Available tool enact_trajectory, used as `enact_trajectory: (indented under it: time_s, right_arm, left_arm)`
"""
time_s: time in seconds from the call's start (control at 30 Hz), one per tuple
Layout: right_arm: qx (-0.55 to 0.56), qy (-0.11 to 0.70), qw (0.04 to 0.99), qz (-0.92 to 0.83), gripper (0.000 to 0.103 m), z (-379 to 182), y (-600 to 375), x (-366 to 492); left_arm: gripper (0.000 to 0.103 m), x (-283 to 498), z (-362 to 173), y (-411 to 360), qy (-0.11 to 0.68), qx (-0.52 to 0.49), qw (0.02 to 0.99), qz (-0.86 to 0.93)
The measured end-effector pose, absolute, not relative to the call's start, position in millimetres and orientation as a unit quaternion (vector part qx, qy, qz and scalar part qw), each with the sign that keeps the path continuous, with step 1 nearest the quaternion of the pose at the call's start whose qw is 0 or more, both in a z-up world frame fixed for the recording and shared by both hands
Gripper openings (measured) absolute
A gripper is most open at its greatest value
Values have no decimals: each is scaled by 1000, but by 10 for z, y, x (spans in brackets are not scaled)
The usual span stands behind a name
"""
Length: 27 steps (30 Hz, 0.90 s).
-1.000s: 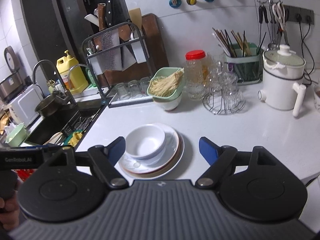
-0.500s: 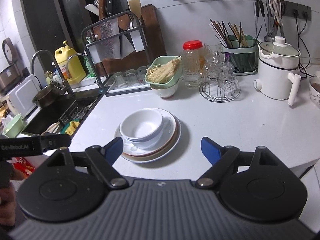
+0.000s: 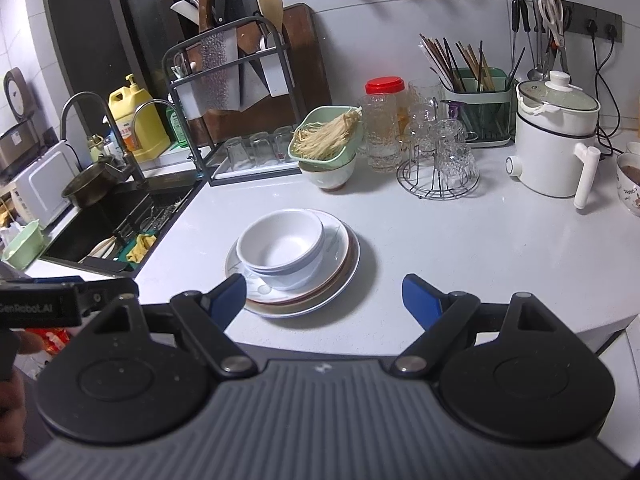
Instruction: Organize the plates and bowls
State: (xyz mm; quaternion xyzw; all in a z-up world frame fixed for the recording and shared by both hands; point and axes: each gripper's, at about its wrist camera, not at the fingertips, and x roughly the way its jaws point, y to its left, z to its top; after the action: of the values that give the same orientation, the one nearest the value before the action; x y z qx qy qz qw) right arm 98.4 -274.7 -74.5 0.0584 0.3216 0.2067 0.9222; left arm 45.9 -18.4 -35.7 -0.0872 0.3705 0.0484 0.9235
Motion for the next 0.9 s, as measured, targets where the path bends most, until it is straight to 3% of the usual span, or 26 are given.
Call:
enact_trajectory:
  time_s: [0.9]
  right_arm:
    - [47, 321, 922, 209, 86, -768, -2670, 881]
  left_arm:
    - [99, 451, -366, -86, 384, -101, 915, 73]
